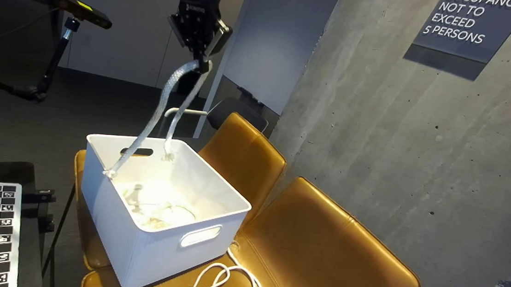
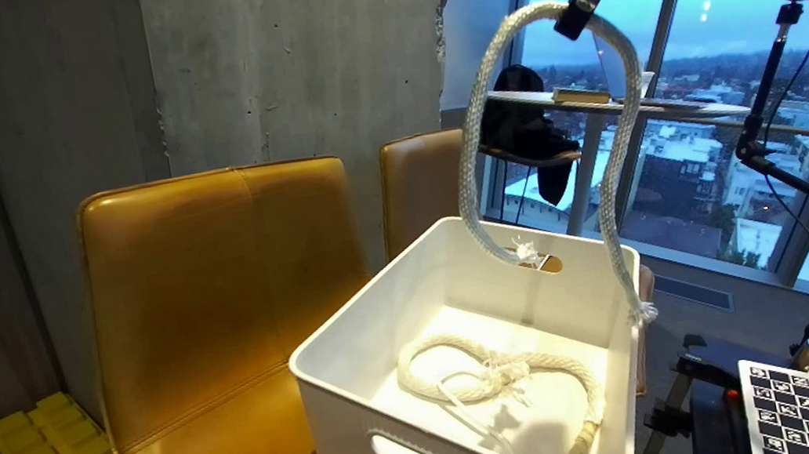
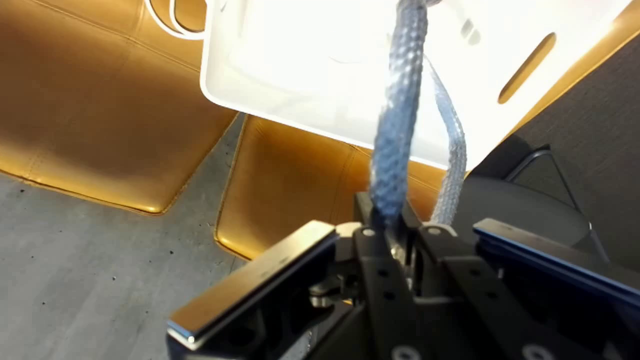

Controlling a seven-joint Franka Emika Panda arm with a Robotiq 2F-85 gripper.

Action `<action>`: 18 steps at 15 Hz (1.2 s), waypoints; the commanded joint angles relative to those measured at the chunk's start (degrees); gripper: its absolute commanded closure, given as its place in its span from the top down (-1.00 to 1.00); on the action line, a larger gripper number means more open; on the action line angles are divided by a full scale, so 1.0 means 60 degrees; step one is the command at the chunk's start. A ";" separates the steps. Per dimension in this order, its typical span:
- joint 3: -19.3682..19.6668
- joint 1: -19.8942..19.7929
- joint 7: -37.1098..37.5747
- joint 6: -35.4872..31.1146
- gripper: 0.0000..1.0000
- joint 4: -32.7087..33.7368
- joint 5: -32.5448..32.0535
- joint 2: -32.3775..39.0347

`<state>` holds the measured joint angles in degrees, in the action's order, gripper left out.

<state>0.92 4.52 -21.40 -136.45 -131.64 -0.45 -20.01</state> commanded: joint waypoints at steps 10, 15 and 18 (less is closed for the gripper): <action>0.0644 0.0167 -0.0871 -0.1706 -0.95 -0.0370 0.0490 0.0393; 0.0597 0.0197 -0.0817 -0.2030 -0.95 0.0147 0.0450 0.0893; 0.0553 0.0126 -0.0796 -0.2197 -0.95 0.0354 0.0373 0.1290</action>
<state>4.15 5.10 -25.30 -148.00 -131.70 1.71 -15.17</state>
